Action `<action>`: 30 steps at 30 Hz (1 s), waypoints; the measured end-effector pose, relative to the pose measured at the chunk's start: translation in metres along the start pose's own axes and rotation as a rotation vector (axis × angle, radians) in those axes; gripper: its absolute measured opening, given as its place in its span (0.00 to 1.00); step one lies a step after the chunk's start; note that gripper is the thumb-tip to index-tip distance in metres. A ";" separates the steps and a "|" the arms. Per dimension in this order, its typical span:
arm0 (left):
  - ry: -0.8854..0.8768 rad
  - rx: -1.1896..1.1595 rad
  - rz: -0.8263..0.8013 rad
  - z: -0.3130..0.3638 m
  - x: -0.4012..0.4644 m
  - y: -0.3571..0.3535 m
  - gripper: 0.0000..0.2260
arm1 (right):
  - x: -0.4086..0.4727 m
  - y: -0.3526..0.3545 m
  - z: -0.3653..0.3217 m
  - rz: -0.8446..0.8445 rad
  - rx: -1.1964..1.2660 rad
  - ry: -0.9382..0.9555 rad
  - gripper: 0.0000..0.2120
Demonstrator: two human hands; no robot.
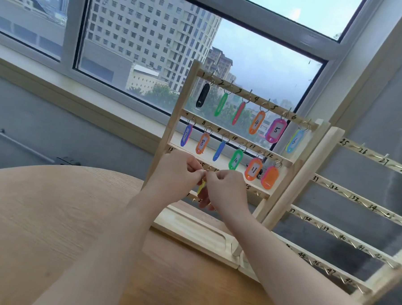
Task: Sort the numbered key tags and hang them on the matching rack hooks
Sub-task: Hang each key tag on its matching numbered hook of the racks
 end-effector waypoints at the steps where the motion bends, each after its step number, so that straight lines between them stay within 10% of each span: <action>1: 0.003 -0.008 0.000 0.000 0.000 0.000 0.06 | 0.000 0.000 0.000 -0.005 0.000 -0.002 0.14; 30: -0.054 -0.062 -0.071 0.000 -0.004 -0.001 0.09 | -0.002 -0.002 0.017 -0.083 -0.027 -0.022 0.18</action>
Point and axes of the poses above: each hand's wrist, its own x-axis towards the middle knuckle, its own y-axis out of the back of the hand, z = x × y, the point moved 3 cm from there along x, towards the middle knuckle, and after that the axes turned 9 degrees about -y, right-handed, at the moved point
